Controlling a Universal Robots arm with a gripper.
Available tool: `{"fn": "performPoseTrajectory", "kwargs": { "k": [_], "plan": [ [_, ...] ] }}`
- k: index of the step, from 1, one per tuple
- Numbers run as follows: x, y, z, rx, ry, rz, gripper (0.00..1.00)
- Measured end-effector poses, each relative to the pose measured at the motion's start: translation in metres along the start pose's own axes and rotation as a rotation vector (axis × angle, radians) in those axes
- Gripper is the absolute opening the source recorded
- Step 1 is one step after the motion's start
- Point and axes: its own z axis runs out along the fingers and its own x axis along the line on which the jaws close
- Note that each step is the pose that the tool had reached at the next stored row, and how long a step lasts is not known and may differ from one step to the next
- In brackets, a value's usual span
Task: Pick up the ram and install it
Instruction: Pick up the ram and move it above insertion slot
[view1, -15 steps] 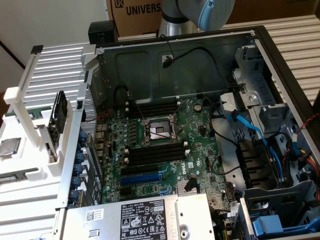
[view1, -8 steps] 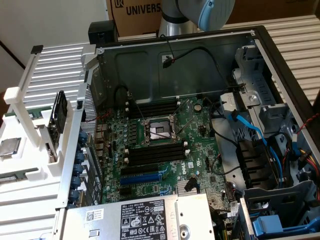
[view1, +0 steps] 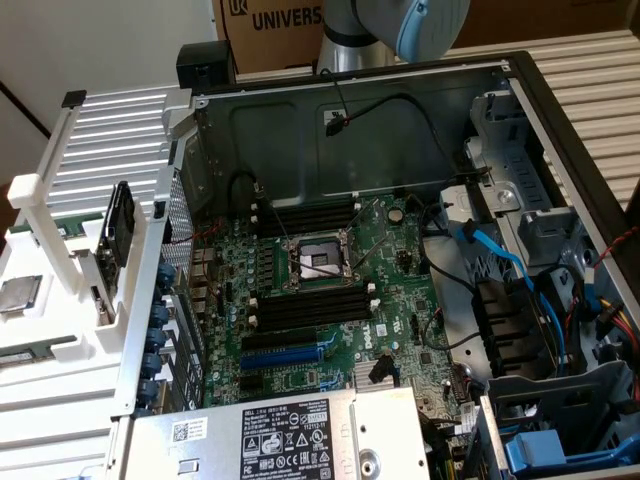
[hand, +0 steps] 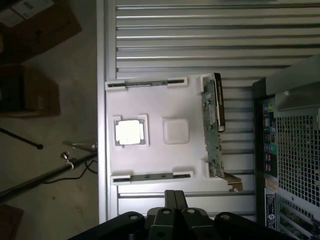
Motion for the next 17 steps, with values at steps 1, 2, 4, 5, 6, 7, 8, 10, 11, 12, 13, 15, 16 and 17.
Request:
{"fn": "performPoseTrajectory", "kwargs": {
  "k": [1, 2, 4, 5, 6, 7, 8, 10, 11, 12, 13, 15, 16, 17],
  "plan": [
    [0.0000, 0.0000, 0.0000, -0.0002, 0.0005, -0.018, 0.11],
    [0.0000, 0.0000, 0.0000, -0.0005, 0.0011, -0.037, 0.11],
    [0.0000, 0.0000, 0.0000, -0.0012, 0.0020, -0.073, 0.11],
    [0.0000, 0.0000, 0.0000, -0.0016, 0.0026, -0.091, 0.11],
    [0.0000, 0.0000, 0.0000, -0.0021, 0.0030, -0.109, 0.11],
    [0.0000, 0.0000, 0.0000, -0.0027, 0.0036, -0.127, 0.11],
    [0.0000, 0.0000, 0.0001, -0.0034, 0.0040, -0.145, 0.11],
    [0.0000, 0.0000, 0.0001, -0.0045, 0.0050, -0.182, 0.11],
    [0.0000, 0.0000, 0.0001, -0.0051, 0.0055, -0.199, 0.11],
    [0.0000, 0.0000, 0.0001, -0.0055, 0.0060, -0.218, 0.11],
    [0.0000, 0.0000, 0.0001, -0.0057, 0.0065, -0.236, 0.11],
    [0.0000, 0.0000, 0.0002, -0.0064, 0.0082, -0.291, 0.11],
    [0.0000, 0.0000, 0.0002, -0.0066, 0.0087, -0.310, 0.11],
    [0.0000, 0.0000, 0.0003, -0.0071, 0.0097, -0.345, 0.11]
  ]
}}
